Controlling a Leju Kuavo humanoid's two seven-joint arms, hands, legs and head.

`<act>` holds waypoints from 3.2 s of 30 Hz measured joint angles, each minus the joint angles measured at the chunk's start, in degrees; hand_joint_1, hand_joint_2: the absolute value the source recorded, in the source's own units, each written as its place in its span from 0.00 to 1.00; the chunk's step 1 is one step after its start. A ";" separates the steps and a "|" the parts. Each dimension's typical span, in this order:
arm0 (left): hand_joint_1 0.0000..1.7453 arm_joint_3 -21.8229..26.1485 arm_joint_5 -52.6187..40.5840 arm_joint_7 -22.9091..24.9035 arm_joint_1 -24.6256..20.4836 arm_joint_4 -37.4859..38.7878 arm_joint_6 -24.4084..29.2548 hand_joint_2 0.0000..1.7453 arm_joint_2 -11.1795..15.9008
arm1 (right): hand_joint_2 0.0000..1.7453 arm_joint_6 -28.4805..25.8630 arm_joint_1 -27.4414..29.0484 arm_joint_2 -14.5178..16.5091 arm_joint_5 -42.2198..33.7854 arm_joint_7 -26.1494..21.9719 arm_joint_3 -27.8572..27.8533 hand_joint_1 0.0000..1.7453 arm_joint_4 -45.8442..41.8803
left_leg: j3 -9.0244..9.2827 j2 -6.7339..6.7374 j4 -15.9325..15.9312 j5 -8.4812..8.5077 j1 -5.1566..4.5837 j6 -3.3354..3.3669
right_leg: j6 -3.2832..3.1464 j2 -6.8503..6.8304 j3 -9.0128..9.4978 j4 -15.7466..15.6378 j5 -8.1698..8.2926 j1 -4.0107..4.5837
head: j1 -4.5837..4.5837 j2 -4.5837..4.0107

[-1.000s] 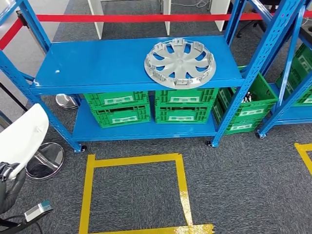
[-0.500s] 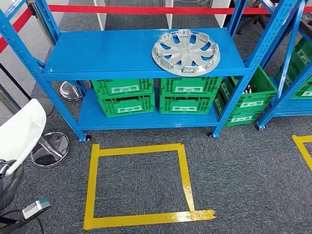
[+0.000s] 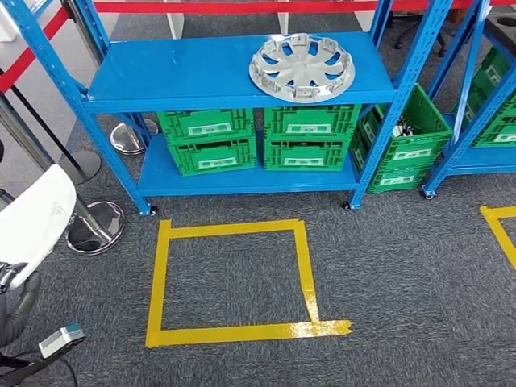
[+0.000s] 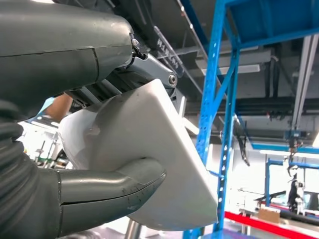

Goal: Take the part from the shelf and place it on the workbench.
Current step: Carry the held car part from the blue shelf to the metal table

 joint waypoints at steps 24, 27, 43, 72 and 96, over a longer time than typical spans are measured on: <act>1.00 -3.75 -0.31 4.40 -0.38 0.83 0.00 1.00 2.28 | 0.00 -0.03 0.11 0.16 -0.04 0.54 0.04 0.00 0.00 | -7.53 0.44 -1.31 -1.92 0.06 -0.33 | -0.41 0.44 6.78 -1.63 -4.42 -0.47 | 0.66 0.00; 1.00 -4.28 -0.21 4.54 -0.38 1.00 0.00 1.00 2.47 | 0.00 -0.05 0.11 0.14 -0.04 0.50 0.05 0.00 0.00 | -7.54 0.42 7.71 -4.16 0.06 -0.49 | -0.56 0.29 3.94 -1.44 -2.26 -0.10 | 0.64 -0.01; 1.00 -6.17 0.13 4.97 -1.20 1.24 0.00 1.00 2.90 | 0.00 -0.27 0.29 0.16 -0.24 0.36 0.33 0.00 -0.02 | 4.45 0.72 -12.05 -0.25 -0.42 3.15 | 2.17 0.89 -5.77 10.54 -5.51 -0.12 | 0.76 -0.02; 1.00 -7.67 0.33 5.15 -1.20 1.92 0.01 1.00 3.40 | 0.00 -0.63 0.65 0.16 -0.24 -1.74 1.42 0.00 -0.01 | 0.01 0.74 -9.93 2.38 -0.67 1.12 | 1.03 0.81 3.22 0.49 -2.73 -0.57 | 0.72 -0.01; 1.00 -7.21 -0.81 3.45 -1.69 2.40 0.07 1.00 2.91 | 0.00 -4.09 0.77 -0.09 0.27 -0.11 2.86 0.00 0.00 | -3.19 -4.91 -8.35 3.82 1.47 -0.93 | 3.87 4.49 3.55 2.64 -5.52 -3.22 | 0.67 -0.02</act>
